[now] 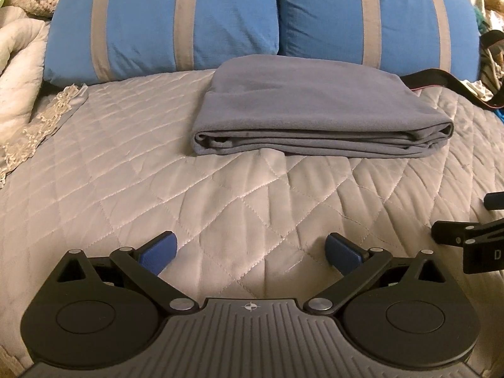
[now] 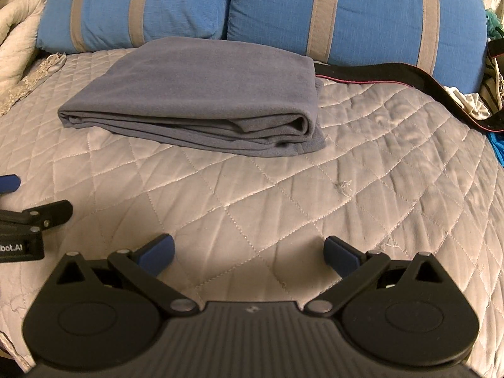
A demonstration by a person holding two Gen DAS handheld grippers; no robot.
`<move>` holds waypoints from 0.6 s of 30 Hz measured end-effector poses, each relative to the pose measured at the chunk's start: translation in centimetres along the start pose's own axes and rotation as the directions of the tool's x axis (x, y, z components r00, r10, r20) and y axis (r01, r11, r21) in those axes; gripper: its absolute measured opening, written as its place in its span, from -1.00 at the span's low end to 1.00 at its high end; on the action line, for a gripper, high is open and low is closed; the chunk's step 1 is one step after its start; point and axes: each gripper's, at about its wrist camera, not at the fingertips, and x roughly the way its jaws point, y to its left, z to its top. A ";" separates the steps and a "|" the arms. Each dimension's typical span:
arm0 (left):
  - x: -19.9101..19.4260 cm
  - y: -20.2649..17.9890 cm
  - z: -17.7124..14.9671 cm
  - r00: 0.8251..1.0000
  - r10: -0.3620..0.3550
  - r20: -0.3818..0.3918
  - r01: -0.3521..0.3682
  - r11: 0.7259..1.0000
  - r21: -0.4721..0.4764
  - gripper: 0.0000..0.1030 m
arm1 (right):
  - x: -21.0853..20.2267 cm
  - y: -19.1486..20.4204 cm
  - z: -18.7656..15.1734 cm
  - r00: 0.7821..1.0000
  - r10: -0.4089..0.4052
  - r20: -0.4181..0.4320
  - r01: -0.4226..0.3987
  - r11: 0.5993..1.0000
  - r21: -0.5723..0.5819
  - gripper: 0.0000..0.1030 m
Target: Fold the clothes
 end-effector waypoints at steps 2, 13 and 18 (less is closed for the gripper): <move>0.0 0.0 0.0 1.000 0.002 0.000 -0.002 1.000 -0.003 1.00 | 0.0 0.0 0.0 1.000 0.000 0.001 0.000 1.000 -0.001 1.00; 0.0 0.1 0.0 1.000 0.002 -0.001 -0.002 1.000 -0.006 1.00 | -0.1 0.0 0.0 1.000 0.001 0.000 -0.001 1.000 -0.002 1.00; -0.1 0.2 0.0 1.000 0.000 -0.002 0.000 1.000 -0.013 1.00 | 0.0 0.0 0.0 1.000 0.001 0.000 -0.001 1.000 -0.003 1.00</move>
